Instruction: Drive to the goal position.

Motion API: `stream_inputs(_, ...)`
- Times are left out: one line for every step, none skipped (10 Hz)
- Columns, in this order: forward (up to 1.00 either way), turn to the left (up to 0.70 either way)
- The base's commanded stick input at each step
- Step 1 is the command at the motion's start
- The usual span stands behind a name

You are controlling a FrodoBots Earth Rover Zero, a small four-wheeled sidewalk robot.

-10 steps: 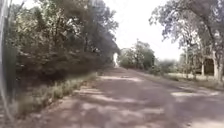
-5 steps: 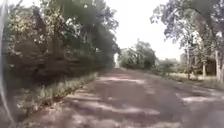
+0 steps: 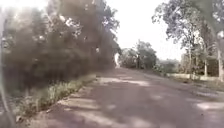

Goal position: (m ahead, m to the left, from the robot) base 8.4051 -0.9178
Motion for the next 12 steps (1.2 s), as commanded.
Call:
stream_inputs(0.70, -0.15)
stream_inputs(0.70, -0.26)
stream_inputs(0.70, -0.14)
stream_inputs(0.70, -0.02)
stream_inputs(0.70, 0.00)
stream_inputs(0.70, 0.00)
stream_inputs(0.70, 0.00)
stream_inputs(0.70, 0.00)
stream_inputs(0.70, 0.00)
stream_inputs(0.70, 0.00)
stream_inputs(0.70, 0.00)
stream_inputs(0.70, 0.00)
